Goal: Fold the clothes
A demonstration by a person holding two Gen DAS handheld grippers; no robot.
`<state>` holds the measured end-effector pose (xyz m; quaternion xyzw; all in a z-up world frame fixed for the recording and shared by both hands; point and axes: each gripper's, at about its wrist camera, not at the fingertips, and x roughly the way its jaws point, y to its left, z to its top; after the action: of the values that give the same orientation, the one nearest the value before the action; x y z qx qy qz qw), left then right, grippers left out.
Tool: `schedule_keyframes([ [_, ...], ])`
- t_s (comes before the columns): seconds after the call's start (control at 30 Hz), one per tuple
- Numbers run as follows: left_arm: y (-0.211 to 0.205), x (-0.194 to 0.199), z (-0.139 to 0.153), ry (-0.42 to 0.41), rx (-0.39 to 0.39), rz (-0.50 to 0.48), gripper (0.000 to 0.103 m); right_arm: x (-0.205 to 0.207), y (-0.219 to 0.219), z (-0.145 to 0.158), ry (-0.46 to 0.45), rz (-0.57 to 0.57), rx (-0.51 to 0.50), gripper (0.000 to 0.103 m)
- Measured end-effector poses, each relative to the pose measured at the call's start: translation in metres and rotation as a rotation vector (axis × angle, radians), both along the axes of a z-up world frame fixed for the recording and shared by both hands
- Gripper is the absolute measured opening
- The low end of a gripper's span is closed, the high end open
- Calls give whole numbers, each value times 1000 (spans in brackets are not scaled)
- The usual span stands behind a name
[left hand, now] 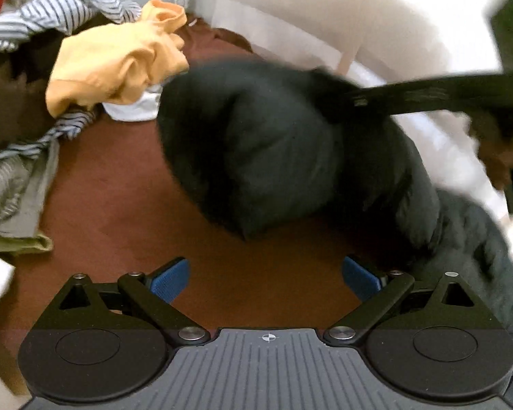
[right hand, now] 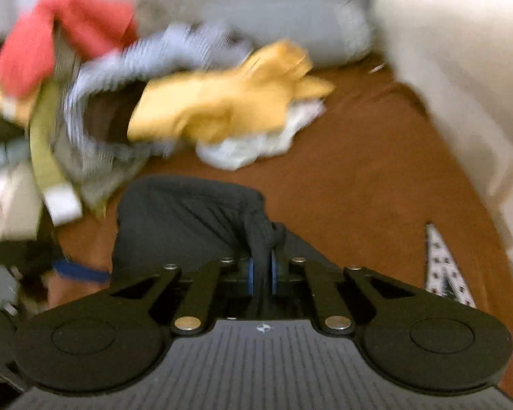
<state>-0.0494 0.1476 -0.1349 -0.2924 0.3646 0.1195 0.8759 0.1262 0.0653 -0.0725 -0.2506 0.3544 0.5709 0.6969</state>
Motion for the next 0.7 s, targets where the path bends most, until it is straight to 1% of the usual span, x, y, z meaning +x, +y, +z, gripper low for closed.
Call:
schedule_keyframes([
  [0.03, 4, 1, 5, -30, -42, 15, 101, 1, -11, 9, 4, -24, 38, 10],
  [0.1, 14, 1, 17, -117, -140, 42, 101, 0, -38, 26, 7, -72, 109, 10],
  [0.17, 18, 7, 31, -173, -182, 50, 101, 1, -65, 35, 28, -131, 167, 10],
  [0.23, 17, 15, 44, -207, -200, 32, 101, 2, -92, 38, 50, -194, 212, 10],
  [0.3, 10, 23, 58, -252, -200, 4, 101, 1, -114, 36, 58, -252, 240, 10],
  [0.33, 6, 28, 65, -272, -191, -13, 101, 1, -124, 33, 71, -281, 254, 10],
  [0.4, -3, 37, 76, -300, -148, -43, 98, -4, -142, 28, 111, -329, 292, 11],
  [0.47, -14, 45, 88, -327, -102, -97, 75, -17, -158, 24, 141, -357, 326, 11],
  [0.5, -19, 49, 93, -327, -84, -123, 70, -24, -166, 22, 154, -367, 342, 12],
  [0.53, -24, 52, 98, -330, -62, -152, 54, -33, -173, 20, 161, -370, 354, 13],
  [0.57, -31, 54, 103, -333, -38, -185, 46, -42, -179, 19, 164, -374, 365, 15],
  [0.6, -38, 56, 108, -337, -20, -216, 44, -49, -186, 17, 163, -381, 375, 19],
  [0.67, -52, 58, 116, -346, -3, -274, 32, -57, -202, 16, 179, -408, 402, 26],
  [0.7, -58, 59, 119, -349, 3, -299, 30, -58, -211, 16, 181, -427, 415, 30],
])
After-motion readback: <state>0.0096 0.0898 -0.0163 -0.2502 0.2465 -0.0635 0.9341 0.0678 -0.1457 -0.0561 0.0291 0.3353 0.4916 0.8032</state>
